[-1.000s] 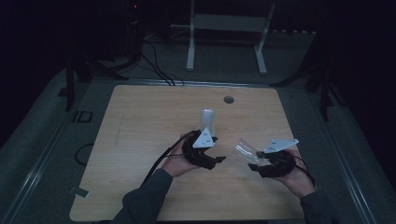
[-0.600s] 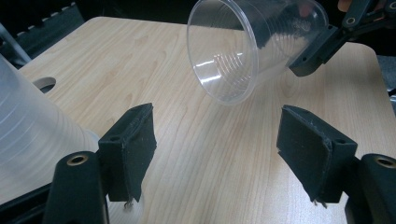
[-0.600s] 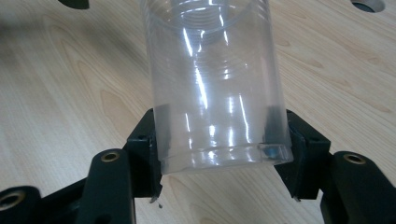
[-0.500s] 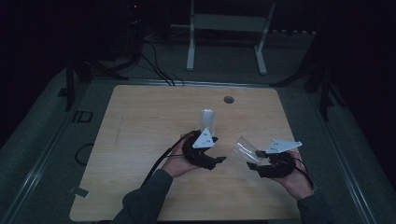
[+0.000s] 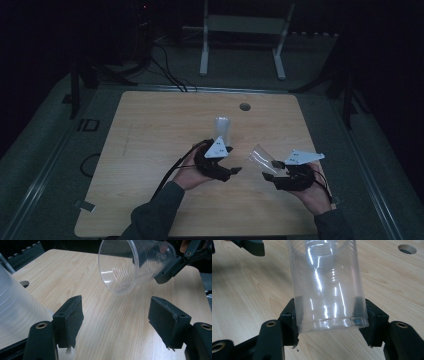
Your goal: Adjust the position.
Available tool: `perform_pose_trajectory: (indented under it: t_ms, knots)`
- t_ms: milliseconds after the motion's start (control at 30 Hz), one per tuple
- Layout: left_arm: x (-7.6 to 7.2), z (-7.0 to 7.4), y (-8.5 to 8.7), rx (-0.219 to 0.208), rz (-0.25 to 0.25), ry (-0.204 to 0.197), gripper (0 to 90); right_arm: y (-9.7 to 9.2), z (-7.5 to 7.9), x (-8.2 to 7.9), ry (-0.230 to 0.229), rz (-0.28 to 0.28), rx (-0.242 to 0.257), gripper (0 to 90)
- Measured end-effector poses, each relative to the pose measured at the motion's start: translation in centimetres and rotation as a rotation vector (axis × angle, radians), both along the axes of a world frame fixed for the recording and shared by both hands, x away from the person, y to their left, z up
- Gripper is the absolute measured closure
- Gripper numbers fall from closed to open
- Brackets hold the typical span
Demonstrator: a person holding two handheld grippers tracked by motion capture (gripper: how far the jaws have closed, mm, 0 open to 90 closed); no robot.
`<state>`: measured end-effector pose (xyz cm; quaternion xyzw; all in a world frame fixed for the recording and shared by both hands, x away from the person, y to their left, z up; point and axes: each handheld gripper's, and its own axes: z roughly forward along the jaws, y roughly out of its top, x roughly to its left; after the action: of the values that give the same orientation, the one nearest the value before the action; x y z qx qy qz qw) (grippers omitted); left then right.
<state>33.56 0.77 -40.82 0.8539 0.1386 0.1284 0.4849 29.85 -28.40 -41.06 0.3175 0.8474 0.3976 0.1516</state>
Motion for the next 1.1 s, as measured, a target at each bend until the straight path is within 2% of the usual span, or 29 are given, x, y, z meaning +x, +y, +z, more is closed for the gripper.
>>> perform_pose_trajectory:
  t_ms: [400, 600, 833, 1100]
  knots:
    - [0.04, 0.09, 0.16, -0.010, 0.004, 0.003, 27.9, 0.18, 0.02, 0.05, -0.011, -0.016, 0.052, 41.4]
    - [0.15, 0.20, 0.32, -0.025, 0.007, 0.014, 27.9, 0.14, 0.00, 0.22, -0.007, -0.020, 0.099, 41.4]
    - [0.24, 0.35, 0.50, -0.051, 0.011, 0.027, 28.0, 0.27, 0.07, 0.22, -0.021, -0.031, 0.124, 41.4]
    - [0.20, 0.50, 0.61, -0.069, 0.017, 0.031, 28.0, 0.21, 0.19, 0.16, -0.051, -0.054, 0.186, 41.4]
